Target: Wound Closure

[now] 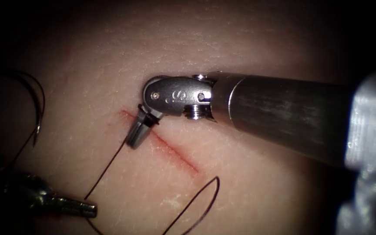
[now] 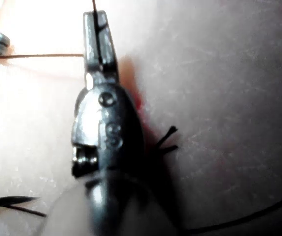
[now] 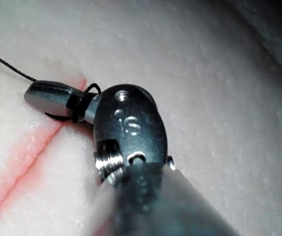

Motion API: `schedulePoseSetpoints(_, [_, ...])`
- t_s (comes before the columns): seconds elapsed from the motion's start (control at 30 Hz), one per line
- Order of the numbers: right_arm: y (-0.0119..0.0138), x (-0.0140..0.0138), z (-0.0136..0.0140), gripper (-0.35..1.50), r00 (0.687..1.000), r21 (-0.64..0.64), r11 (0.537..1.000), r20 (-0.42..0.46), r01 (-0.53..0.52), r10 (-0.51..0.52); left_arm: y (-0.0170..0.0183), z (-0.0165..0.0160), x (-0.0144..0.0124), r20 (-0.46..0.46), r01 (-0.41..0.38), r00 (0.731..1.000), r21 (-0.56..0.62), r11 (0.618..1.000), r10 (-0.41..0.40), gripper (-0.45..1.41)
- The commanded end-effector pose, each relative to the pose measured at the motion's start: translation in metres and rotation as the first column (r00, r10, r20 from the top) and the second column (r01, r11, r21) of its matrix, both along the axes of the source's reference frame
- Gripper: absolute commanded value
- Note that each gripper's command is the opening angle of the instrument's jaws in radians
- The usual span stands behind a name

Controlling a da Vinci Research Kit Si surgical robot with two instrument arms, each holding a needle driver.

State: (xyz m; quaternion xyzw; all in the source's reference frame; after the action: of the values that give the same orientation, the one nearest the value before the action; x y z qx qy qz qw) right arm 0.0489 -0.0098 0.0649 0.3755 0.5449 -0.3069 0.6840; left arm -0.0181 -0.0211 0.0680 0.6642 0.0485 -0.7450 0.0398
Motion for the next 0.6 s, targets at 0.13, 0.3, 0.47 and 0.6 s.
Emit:
schedulePoseSetpoints(0.13, [0.0006,0.0004,0.0003,-0.35,1.0,0.016,0.999,-0.004,-0.031,0.031,-0.0032,0.0001,0.0,-0.017,-0.02,1.0,0.009,1.0,0.021,-0.45])
schedulePoseSetpoints(0.3, [0.0013,-0.0001,0.0004,-0.35,0.999,0.015,0.999,-0.009,-0.045,0.046,-0.0046,-0.0015,0.0017,-0.02,-0.032,0.999,0.016,0.999,0.032,-0.45])
schedulePoseSetpoints(0.47, [0.0018,-0.0005,0.0007,-0.35,0.998,0.017,0.998,-0.003,-0.062,0.063,-0.0061,-0.0043,0.0044,-0.02,-0.039,0.999,0.038,0.998,0.04,-0.45])
schedulePoseSetpoints(0.6, [0.0023,-0.0008,0.0013,-0.35,0.997,0.024,0.997,-0.007,-0.072,0.072,-0.008,-0.0057,0.0052,-0.025,-0.037,0.999,0.044,0.998,0.038,-0.45])
